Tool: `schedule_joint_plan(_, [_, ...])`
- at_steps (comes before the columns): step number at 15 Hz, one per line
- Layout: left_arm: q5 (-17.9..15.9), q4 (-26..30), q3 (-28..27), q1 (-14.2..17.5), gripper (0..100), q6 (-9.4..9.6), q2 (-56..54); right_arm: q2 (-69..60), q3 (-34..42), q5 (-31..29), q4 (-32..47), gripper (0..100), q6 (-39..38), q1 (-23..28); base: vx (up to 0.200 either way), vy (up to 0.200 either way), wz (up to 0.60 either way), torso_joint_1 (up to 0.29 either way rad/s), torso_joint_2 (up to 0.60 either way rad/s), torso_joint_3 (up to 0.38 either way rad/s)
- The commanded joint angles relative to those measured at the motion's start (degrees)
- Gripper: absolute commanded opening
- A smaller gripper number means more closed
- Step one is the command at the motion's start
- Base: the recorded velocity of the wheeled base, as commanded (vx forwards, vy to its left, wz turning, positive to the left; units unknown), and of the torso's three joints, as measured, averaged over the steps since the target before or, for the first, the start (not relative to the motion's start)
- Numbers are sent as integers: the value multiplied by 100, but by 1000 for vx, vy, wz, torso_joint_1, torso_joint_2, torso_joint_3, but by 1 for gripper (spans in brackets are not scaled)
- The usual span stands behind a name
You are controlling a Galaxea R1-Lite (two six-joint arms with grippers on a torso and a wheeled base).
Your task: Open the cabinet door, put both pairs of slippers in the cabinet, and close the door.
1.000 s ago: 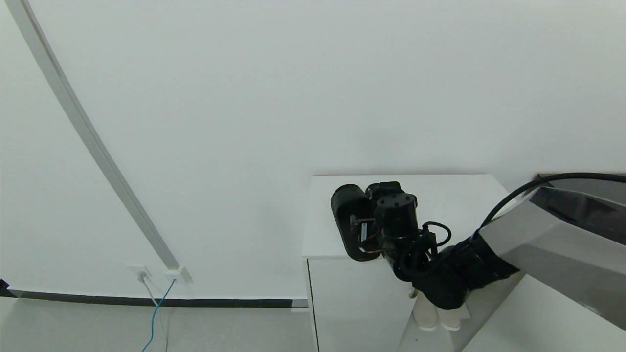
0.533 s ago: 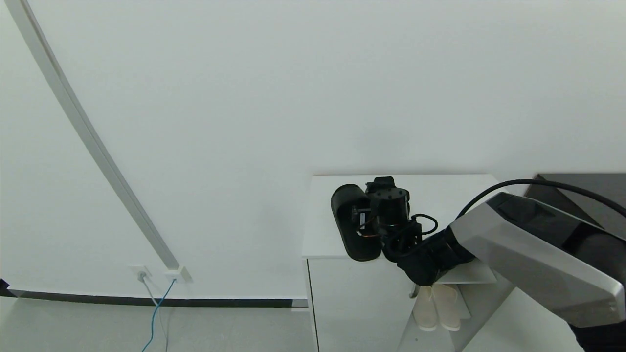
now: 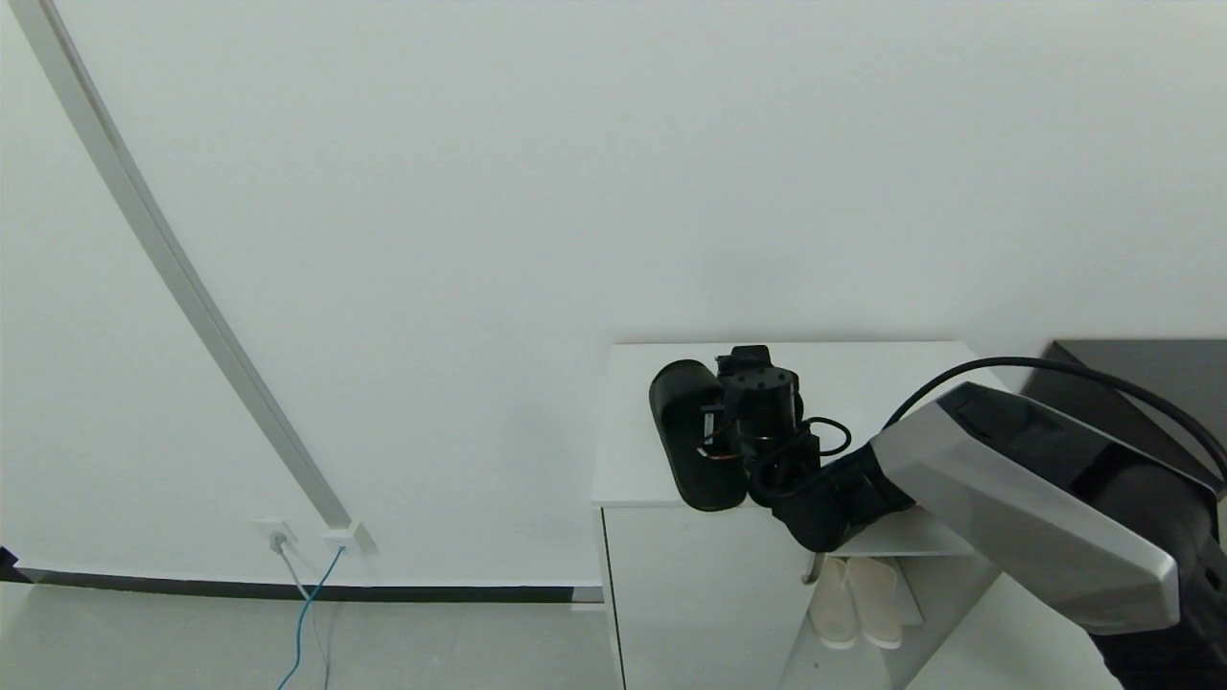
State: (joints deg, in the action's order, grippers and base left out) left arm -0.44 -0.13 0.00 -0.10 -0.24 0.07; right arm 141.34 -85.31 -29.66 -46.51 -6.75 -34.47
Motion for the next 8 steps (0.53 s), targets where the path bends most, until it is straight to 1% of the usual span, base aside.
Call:
schedule_joint_plan(1, [0,-4,0,1,0,-2,1,8,-3,-5,-16,0,34,11,0,0,0,0,0,0])
schedule_joint_plan(4, [0,-4,0,1,0,-2,1,-150,50,-5,-34,0,43,11,0,0,0,0,0,0])
schedule_joint_plan(5, [0,-4,0,1,0,-2,1,-440,313,30,-25,0,34,-7,0,0,0,0,0,0])
schedule_joint_plan(7, [0,-4,0,1,0,-2,1,-1047,893,320,-25,0,43,-103,0,0,0,0,0,0])
schedule_joint_plan(8, [0,-4,0,1,0,-11,1,-1574,1385,444,-25,0,43,-209,0,0,0,0,0,0])
